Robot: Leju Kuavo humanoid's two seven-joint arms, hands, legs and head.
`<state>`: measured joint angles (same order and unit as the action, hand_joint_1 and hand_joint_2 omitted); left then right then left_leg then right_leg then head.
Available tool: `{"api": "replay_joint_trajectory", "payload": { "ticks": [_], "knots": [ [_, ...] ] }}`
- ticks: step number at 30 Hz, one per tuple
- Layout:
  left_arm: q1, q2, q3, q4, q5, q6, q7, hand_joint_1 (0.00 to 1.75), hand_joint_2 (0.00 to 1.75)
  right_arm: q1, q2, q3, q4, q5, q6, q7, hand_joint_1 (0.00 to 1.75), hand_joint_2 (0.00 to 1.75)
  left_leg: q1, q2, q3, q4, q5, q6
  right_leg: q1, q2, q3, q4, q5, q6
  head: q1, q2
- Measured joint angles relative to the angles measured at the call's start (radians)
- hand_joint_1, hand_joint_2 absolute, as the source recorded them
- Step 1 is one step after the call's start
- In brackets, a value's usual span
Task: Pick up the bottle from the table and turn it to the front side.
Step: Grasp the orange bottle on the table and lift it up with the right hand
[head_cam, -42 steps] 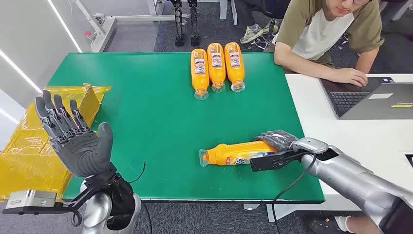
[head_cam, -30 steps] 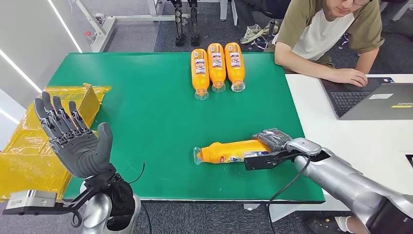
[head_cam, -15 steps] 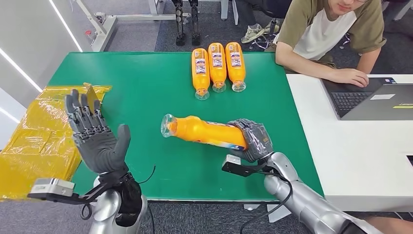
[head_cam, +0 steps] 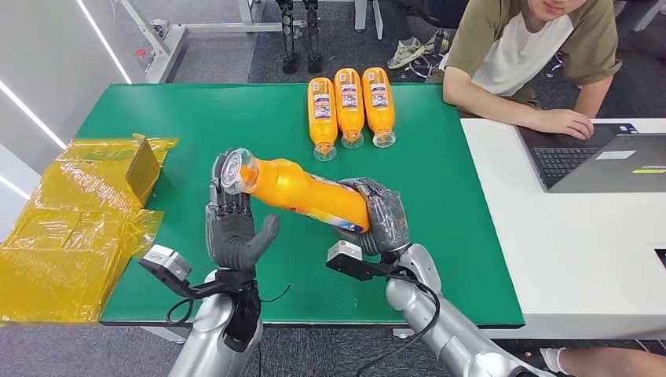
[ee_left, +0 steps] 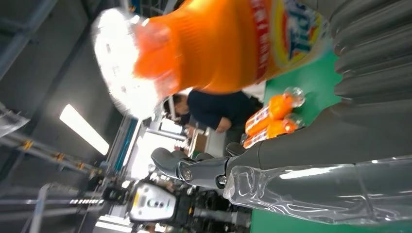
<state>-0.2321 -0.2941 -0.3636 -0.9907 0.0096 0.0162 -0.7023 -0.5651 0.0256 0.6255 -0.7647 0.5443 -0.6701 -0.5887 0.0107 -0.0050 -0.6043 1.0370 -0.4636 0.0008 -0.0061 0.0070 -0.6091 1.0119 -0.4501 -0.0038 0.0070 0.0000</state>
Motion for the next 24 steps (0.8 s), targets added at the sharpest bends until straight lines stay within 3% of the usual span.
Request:
{"api": "replay_joint_trajectory", "payload": {
  "ticks": [9,16,24],
  "knots": [
    [-0.015,-0.002,-0.050,0.038,-0.017,-0.054,0.000,0.00,1.75,-0.016,0.042,0.021,0.048,-0.021,0.025,0.016,1.75,1.75,0.000,0.000,0.000,0.000,0.000,0.000,0.000,0.000,0.000,0.000,0.000,0.000,0.000,0.000],
    [-0.016,-0.002,-0.057,0.040,-0.014,-0.040,-0.001,0.00,1.75,-0.026,0.065,0.074,0.082,-0.018,0.174,0.034,1.75,1.75,0.000,0.000,0.000,0.000,0.000,0.000,0.000,0.000,0.000,0.000,0.000,0.000,0.000,0.000],
    [-0.016,-0.002,-0.052,0.046,-0.008,-0.025,0.004,0.00,1.75,-0.021,0.069,0.113,0.081,-0.003,0.231,0.059,1.75,1.75,0.000,0.000,-0.001,0.000,0.000,0.000,0.000,0.000,-0.001,0.000,0.000,0.000,0.000,0.000]
  ]
}}
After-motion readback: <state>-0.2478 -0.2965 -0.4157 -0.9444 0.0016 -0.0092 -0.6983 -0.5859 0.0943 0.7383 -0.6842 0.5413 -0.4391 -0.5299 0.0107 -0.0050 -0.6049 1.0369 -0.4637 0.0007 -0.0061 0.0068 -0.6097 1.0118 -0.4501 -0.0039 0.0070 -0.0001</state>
